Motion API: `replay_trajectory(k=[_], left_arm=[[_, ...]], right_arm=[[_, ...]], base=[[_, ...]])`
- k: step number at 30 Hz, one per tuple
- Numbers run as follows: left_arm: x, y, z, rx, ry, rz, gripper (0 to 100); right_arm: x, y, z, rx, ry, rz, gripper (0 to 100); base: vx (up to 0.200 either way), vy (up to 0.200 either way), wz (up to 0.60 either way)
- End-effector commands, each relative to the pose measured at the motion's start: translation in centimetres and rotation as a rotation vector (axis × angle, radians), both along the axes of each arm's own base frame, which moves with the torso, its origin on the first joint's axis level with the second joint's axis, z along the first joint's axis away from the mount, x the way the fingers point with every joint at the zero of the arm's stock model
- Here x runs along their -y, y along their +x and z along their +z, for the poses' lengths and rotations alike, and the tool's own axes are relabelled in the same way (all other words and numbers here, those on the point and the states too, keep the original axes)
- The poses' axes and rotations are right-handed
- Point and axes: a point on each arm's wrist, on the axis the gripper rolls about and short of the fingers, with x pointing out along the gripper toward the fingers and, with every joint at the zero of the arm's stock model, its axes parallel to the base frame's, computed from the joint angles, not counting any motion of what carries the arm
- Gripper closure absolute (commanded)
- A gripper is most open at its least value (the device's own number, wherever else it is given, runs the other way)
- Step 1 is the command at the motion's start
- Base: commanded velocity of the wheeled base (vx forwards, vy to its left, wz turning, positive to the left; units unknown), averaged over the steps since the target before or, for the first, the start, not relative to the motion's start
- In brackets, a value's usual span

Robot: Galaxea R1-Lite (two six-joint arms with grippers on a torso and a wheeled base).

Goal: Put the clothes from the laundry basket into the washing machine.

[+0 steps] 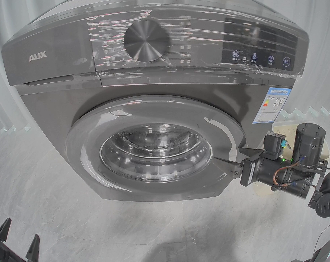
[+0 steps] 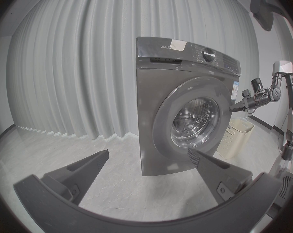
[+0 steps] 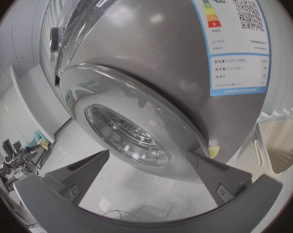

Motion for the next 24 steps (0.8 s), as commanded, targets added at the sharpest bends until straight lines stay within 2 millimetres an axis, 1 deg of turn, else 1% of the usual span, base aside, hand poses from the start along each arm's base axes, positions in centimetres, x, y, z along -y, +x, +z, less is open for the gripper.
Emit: replay_trajectory(k=[1,3,5,8,13,15,16,18,22,24], left_arm=[[0.0,0.0,-0.4,-0.003,0.0,0.0,0],[0.0,0.0,-0.5,-0.005,0.0,0.0,0],[0.0,0.0,-0.4,-0.003,0.0,0.0,0],[0.0,0.0,-0.5,-0.005,-0.002,0.002,0],[0.0,0.0,-0.5,-0.003,-0.002,0.002,0],[0.0,0.0,-0.5,-0.005,-0.002,0.002,0],[0.0,0.0,-0.4,-0.003,-0.002,0.002,0],[0.0,0.0,-0.5,-0.005,-0.002,0.0,0],[0.0,0.0,-0.5,-0.005,-0.002,0.0,0],[0.0,0.0,-0.5,-0.005,-0.003,0.002,0]], right_arm=[[0.3,0.2,0.4,0.025,0.01,-0.022,0],[0.4,0.1,0.4,0.023,0.009,-0.024,0],[0.5,-0.4,0.2,0.018,0.001,-0.023,0],[1.4,-2.1,0.1,0.016,-0.014,-0.01,0],[3.5,-4.8,-0.2,0.041,-0.056,-0.015,0],[4.9,-5.7,-0.3,0.065,-0.083,-0.042,0],[5.0,-5.7,-0.3,0.066,-0.085,-0.046,0],[6.9,-6.4,-0.5,0.099,-0.136,-0.106,0],[8.1,-7.5,0.0,0.142,-0.132,-0.156,0],[8.6,-7.9,-0.1,0.146,-0.131,-0.178,0]], base=[[0.0,0.0,0.0],[0.0,0.0,0.0],[0.0,0.0,0.0],[0.0,0.0,0.0],[0.0,0.0,0.0],[0.0,0.0,0.0],[0.0,0.0,0.0],[0.0,0.0,0.0],[0.0,0.0,0.0],[0.0,0.0,0.0]])
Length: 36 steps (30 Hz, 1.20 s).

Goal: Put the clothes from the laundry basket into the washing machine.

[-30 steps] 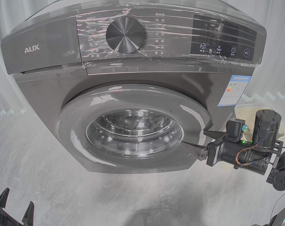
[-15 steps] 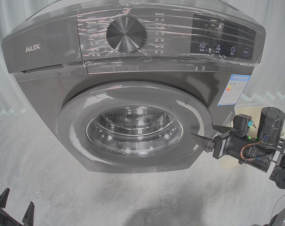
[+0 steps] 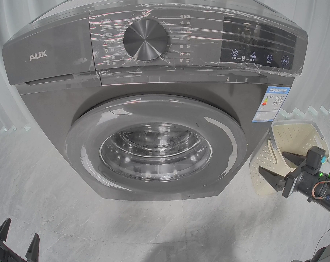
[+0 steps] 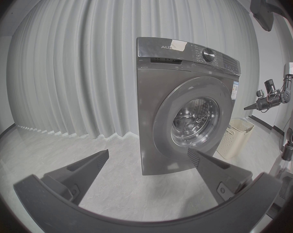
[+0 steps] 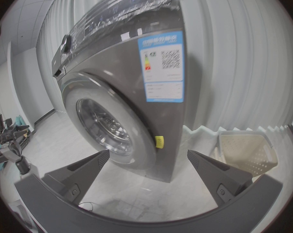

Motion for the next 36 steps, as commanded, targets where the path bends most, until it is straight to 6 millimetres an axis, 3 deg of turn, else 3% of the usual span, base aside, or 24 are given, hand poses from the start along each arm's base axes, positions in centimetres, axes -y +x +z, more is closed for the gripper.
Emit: replay_trajectory(k=[1,5,10,19,22,32,36], left_arm=[[0.0,0.0,-0.5,-0.004,-0.001,0.0,0],[0.0,0.0,-0.5,-0.004,-0.002,0.0,0],[0.0,0.0,-0.5,-0.005,-0.005,0.002,0],[0.0,0.0,-0.5,-0.005,-0.005,0.0,0],[0.0,0.0,-0.5,-0.005,-0.005,0.0,0],[0.0,0.0,-0.4,-0.003,-0.004,0.0,0],[0.0,0.0,-0.5,-0.004,-0.004,0.0,0]], right_arm=[[2.2,-2.2,0.4,0.061,0.014,-0.076,0],[2.8,-3.0,0.1,0.062,0.015,-0.101,0],[4.8,-5.9,-0.4,0.124,0.039,-0.227,0],[6.2,-8.9,-1.5,0.149,0.043,-0.322,0],[6.7,-11.0,-2.0,0.156,0.053,-0.352,0],[7.4,-16.9,-5.5,0.213,0.06,-0.425,0],[7.4,-17.7,-6.4,0.202,0.059,-0.419,0]], base=[[0.0,0.0,0.0],[0.0,0.0,0.0],[0.0,0.0,0.0],[0.0,0.0,0.0],[0.0,0.0,0.0],[0.0,0.0,0.0],[0.0,0.0,0.0]])
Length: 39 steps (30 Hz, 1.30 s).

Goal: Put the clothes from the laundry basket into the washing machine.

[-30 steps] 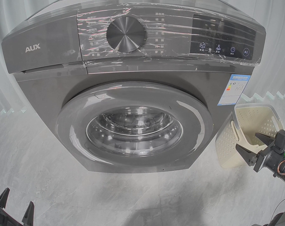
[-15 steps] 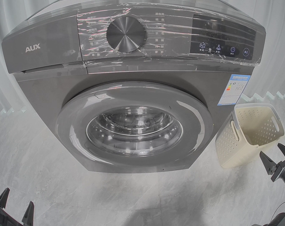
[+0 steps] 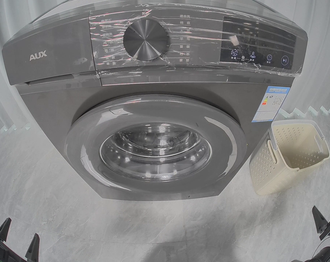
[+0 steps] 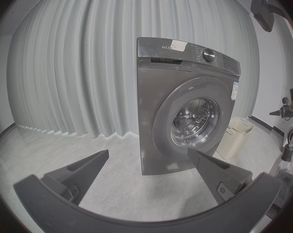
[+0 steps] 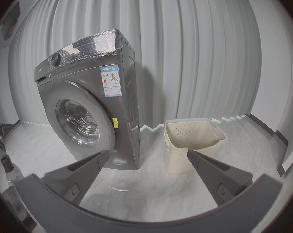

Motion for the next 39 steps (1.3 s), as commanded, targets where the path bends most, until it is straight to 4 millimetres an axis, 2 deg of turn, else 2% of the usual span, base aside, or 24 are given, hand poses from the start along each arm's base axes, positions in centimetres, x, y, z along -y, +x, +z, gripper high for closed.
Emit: replay_trajectory(k=[1,8,13,17,20,21,22,29,39], left_arm=[[0.0,0.0,-0.4,-0.002,0.001,0.0,0],[0.0,0.0,-0.4,-0.004,-0.001,-0.002,0],[0.0,0.0,-0.4,-0.003,-0.013,0.0,0],[0.0,0.0,-0.4,-0.004,-0.012,0.0,0],[0.0,0.0,-0.5,-0.004,-0.007,0.0,0],[0.0,0.0,-0.4,-0.003,-0.009,0.002,0],[0.0,0.0,-0.4,-0.003,-0.012,0.003,0],[0.0,0.0,-0.4,-0.005,-0.025,0.008,0],[0.0,0.0,-0.4,-0.005,-0.027,0.008,0]], right_arm=[[0.1,-3.0,-2.1,0.126,0.01,-0.036,0],[0.0,-3.5,-2.6,0.132,-0.001,-0.051,0],[0.2,-3.5,-2.7,0.125,0.003,-0.152,0],[0.2,-3.4,-2.7,0.108,-0.001,-0.143,0],[0.0,-3.3,-2.7,0.1,-0.051,-0.068,0],[-0.2,-3.4,-2.6,0.096,-0.059,0.05,0],[-0.3,-3.4,-2.6,0.086,-0.059,0.081,0],[0.0,-3.4,-3.1,0.06,0.019,-0.048,0],[0.0,-3.4,-3.1,0.075,0.001,-0.029,0]], base=[[0.0,0.0,0.0],[0.0,0.0,0.0],[0.0,0.0,0.0],[0.0,0.0,0.0],[0.0,0.0,0.0],[0.0,0.0,0.0],[0.0,0.0,0.0],[0.0,0.0,0.0],[0.0,0.0,0.0]])
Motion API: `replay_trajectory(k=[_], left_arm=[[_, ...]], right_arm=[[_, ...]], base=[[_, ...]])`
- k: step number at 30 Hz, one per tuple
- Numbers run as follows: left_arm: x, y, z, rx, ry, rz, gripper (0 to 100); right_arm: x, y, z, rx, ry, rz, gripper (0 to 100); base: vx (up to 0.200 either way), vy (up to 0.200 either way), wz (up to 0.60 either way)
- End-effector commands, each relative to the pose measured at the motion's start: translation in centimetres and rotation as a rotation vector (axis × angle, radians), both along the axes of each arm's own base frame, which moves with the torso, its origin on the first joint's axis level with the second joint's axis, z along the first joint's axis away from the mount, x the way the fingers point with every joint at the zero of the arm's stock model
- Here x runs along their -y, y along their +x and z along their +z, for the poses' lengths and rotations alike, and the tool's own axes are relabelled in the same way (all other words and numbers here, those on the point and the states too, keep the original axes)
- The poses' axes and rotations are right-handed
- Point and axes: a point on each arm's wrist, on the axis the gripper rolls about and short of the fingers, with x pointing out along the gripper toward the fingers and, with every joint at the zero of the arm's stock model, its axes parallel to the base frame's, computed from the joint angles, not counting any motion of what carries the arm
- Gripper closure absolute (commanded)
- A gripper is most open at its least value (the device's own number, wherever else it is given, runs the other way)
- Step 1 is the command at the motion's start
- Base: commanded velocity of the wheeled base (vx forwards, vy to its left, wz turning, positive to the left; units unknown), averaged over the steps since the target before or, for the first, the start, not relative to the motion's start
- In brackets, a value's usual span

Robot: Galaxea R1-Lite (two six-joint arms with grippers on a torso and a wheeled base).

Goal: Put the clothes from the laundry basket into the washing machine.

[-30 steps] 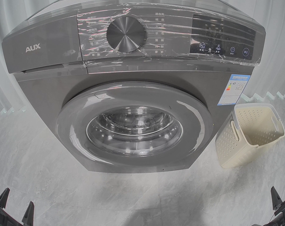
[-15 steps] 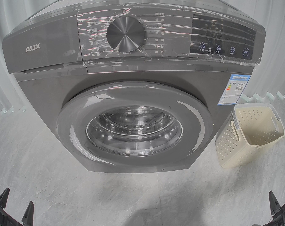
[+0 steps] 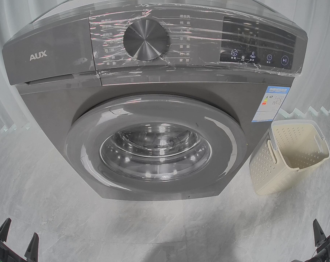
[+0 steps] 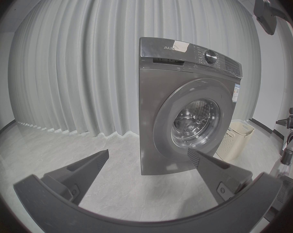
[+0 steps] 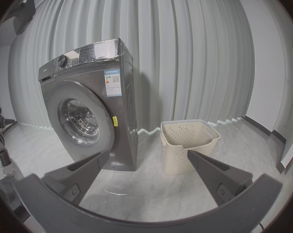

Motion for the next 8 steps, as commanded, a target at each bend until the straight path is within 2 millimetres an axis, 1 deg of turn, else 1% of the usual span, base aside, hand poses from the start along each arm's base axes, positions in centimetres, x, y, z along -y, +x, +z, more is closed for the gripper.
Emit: replay_trajectory(k=[1,8], left_arm=[[0.0,0.03,-0.43,-0.004,-0.004,0.0,0],[0.01,0.01,-0.46,0.0,0.014,0.003,0]], right_arm=[[0.0,0.02,-0.15,-0.002,0.0,0.0,0],[0.0,0.01,-0.18,-0.005,0.003,-0.001,0]], base=[[0.0,0.0,0.0],[0.0,0.0,0.0]])
